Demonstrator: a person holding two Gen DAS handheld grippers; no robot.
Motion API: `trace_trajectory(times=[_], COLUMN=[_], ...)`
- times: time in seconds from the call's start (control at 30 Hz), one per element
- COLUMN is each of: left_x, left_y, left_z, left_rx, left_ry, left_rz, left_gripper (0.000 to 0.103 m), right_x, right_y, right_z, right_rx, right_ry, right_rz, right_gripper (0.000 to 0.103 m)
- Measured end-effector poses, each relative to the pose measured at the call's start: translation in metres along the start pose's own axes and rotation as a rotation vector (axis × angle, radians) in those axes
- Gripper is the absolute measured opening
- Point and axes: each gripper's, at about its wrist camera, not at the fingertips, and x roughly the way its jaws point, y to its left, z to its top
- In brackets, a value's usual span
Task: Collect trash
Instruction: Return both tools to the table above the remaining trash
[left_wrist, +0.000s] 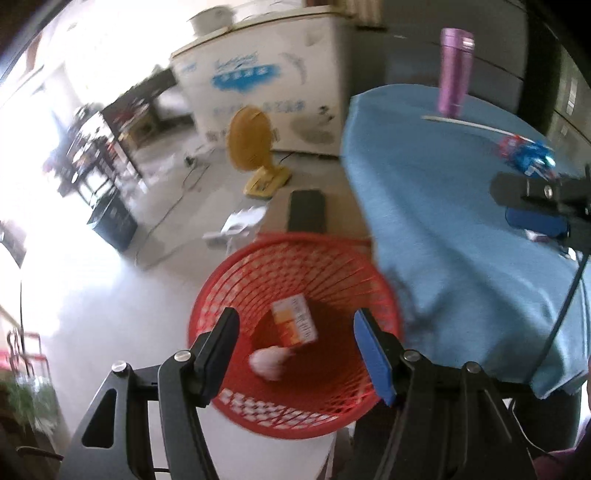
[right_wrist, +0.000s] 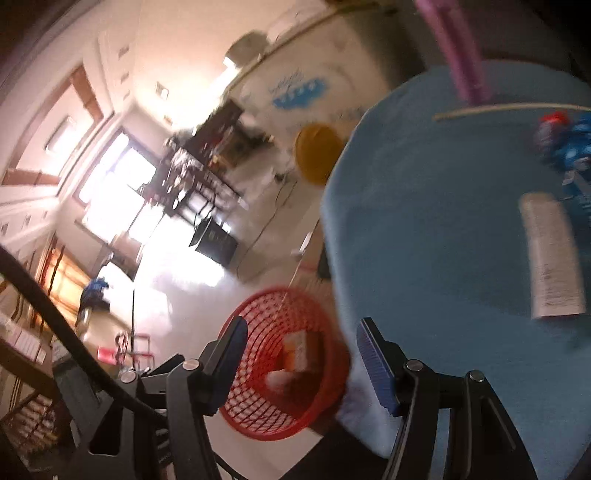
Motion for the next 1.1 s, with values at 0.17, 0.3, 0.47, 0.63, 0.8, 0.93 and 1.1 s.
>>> trace_trajectory(times=[0.17, 0.3, 0.47, 0.63, 0.8, 0.93, 1.1], left_x=[-0.016, -0.026, -0.034, -0.044, -0.052, -0.056, -0.063], left_y=[-0.051, -0.096, -0.142, -0.188, -0.226, -0.255, -0.287], left_z=[0.017, 0.028, 0.036, 0.04, 0.04, 0.04, 0.038], left_rx=[0.132, 0.246, 0.349, 0.435, 0.505, 0.56, 0.618], left_ry=[-0.05, -0.08, -0.095, -0.106, -0.102, -0.1, -0.101], left_rz=[-0.035, -0.065, -0.112, -0.14, -0.169, -0.187, -0.211], left_gripper=[0.066, 0.066, 0.066, 0.066, 0.066, 0.066, 0.066], right_x=[-0.061, -0.111, -0.16, -0.193, -0.217, -0.235, -0.254], right_y=[-0.031, -0.061, -0.094, -0.12, -0.142, -0.165, -0.188], right_z=[0.009, 0.011, 0.007, 0.001, -0.009, -0.018, -0.028], right_rx=[0.04, 0.089, 0.132, 0.152, 0.182, 0.216, 0.264], right_ry=[-0.13, -0.223, -0.301, -0.364, -0.408, -0.436, -0.462], right_rz=[-0.058, -0.116, -0.21, -0.311, -0.364, -0.392, -0.406], right_gripper=[0.066, 0.066, 0.066, 0.066, 0.066, 0.066, 0.066])
